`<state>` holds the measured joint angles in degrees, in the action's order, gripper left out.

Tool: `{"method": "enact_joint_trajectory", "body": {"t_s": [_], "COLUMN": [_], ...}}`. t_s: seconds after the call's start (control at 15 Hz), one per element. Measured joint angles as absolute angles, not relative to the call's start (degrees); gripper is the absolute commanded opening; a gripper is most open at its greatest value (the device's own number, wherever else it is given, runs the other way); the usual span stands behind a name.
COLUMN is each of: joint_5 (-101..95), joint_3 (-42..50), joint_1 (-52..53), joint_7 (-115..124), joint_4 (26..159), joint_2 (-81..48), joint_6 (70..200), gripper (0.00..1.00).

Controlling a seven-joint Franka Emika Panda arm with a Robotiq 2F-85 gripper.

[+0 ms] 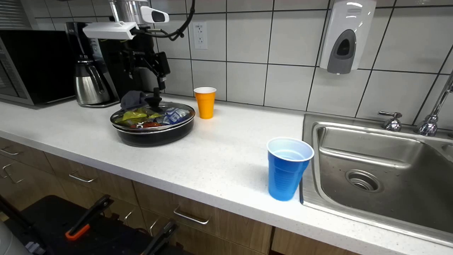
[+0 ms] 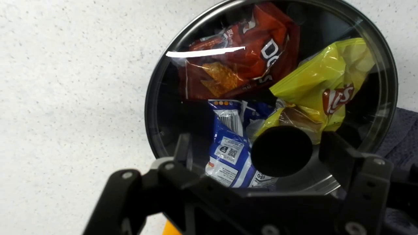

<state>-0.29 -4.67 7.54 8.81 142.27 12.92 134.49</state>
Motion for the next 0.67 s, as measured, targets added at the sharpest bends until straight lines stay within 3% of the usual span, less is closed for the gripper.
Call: {"method": "enact_joint_trajectory", "body": {"t_s": [0.67], "joint_5": [-0.32], "joint_3": [-3.13], "joint_1": [5.69], "joint_7": [7.32], "joint_4": [144.84], "joint_2": [13.51], "joint_6": [134.37], "gripper": [1.00]}}
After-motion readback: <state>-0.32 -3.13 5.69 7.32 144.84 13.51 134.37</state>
